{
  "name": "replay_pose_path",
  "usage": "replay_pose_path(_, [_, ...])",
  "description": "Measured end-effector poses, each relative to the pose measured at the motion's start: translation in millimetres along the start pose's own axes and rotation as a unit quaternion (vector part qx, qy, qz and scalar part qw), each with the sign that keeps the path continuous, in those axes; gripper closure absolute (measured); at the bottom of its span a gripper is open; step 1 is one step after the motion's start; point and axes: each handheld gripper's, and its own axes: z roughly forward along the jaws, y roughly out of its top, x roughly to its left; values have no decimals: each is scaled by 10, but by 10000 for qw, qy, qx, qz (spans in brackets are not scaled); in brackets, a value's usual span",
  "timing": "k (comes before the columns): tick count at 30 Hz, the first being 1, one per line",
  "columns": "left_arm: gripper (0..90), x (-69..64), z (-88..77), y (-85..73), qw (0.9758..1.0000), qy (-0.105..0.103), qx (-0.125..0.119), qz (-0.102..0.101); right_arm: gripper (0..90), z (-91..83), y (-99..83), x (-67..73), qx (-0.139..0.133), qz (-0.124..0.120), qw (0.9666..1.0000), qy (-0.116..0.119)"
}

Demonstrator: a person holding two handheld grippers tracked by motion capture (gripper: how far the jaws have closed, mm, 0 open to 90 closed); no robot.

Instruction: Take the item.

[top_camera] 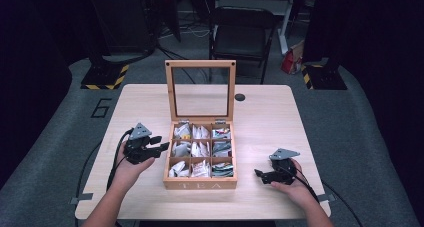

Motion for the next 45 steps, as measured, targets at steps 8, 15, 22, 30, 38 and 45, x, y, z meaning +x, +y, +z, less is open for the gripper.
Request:
replay_pose_path(8, [595, -96, 106, 60, 9998, -168, 56, 76, 131, 0, 0, 0, 1, 0, 10000, 3])
replay_pose_path(15, [624, -147, 182, 77, 9996, -239, 92, 126, 131, 0, 0, 0, 0, 0, 10000, 1])
replay_pose_path(22, [642, -180, 251, 89, 9993, -334, 149, 124, 131, 0, 0, 0, 0, -1, 10000, 0])
replay_pose_path(30, [658, -211, 315, 100, 9989, -415, 175, 133, 131, 0, 0, 0, 0, -1, 10000, -2])
replay_pose_path(38, [678, -228, 384, 95, 9986, -434, 269, 138, 131, 0, 1, -1, 16, -8, 10000, 18])
replay_pose_path(45, [781, -233, 407, 56, 9981, -522, 315, 128, 131, 2, 0, 0, -6, 1, 10000, 8])
